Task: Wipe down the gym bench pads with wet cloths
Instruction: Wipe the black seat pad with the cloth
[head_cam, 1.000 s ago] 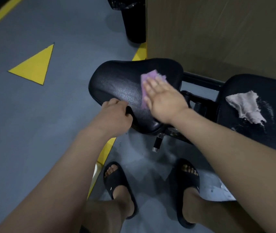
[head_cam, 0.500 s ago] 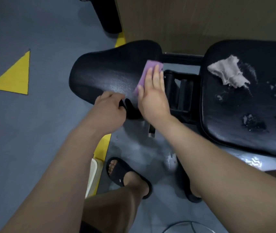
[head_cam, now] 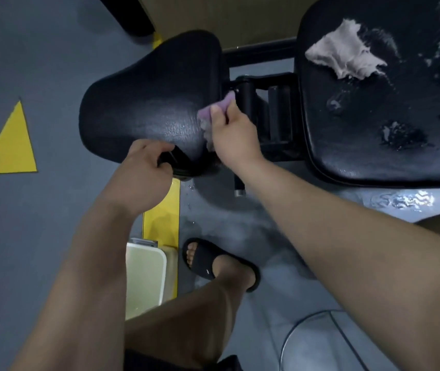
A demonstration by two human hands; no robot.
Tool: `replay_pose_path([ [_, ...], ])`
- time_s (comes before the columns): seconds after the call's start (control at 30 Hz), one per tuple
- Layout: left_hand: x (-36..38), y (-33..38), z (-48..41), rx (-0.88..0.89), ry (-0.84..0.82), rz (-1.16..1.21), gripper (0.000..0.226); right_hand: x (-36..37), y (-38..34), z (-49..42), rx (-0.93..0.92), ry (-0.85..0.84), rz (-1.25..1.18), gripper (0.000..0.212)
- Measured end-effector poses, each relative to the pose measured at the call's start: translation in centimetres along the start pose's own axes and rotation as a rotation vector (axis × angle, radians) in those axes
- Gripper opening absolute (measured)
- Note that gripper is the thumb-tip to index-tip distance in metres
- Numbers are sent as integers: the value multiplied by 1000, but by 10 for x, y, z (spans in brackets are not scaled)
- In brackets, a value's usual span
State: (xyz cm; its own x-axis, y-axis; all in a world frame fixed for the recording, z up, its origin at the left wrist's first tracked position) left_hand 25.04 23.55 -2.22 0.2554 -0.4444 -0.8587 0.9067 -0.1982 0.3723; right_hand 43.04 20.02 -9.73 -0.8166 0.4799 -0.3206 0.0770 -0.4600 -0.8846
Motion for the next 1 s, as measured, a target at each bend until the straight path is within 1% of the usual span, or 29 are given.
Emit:
replay_pose_path([
  [0.03,-1,1,0,-1,-3,-4,44,1,3,2,12,-22,3,57],
  [0.1,-3,4,-1,-4,-2,-2,41,0,11,24,12,-46,-1,52],
  [0.23,-5,5,-2,-20,12,0,39,6,21,55,-7,33,-40,39],
  [0.3,-5,6,-1,-21,13,-6,39,10,21,66,12,101,-33,37],
  [0.37,-5,6,0,-19,19,-9,39,11,22,82,35,128,-32,35],
  [0.43,-5,5,0,-19,20,-14,38,12,25,95,57,83,-8,27],
  [0.5,-5,6,-1,-17,18,-17,38,3,27,99,36,37,25,19],
  [0.6,-6,7,-2,-26,32,-7,36,-18,17,86,-40,57,17,19],
  [0.67,-7,7,-4,-22,40,-1,34,-19,2,67,-87,29,21,19],
  [0.77,-6,3,-9,-7,13,7,33,-8,-14,39,-82,0,21,20],
  [0.83,-6,1,-12,-15,-14,3,32,-7,-17,19,-78,42,-14,21],
  [0.9,-6,-2,-15,-20,-27,-10,32,-9,-22,-3,-92,73,3,22],
  [0.93,-7,-2,-17,-19,-32,-10,32,-11,-27,-12,-102,80,-17,23],
  [1.0,-7,-2,-19,1,-43,4,34,-10,-38,-35,-87,48,-150,25],
])
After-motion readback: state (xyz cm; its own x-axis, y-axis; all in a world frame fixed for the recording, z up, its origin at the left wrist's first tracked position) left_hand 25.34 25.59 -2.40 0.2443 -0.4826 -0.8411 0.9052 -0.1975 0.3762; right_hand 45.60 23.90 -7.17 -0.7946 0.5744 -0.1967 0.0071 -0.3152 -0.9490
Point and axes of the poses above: each hand's wrist, its own z-axis away from the middle knuckle, its own x-axis out of the palm, y = z × x, the point moved 7 cm from there along -z, towards the middle knuckle, and after that the axes turned 1 degree about y, right-handed, at the moved point
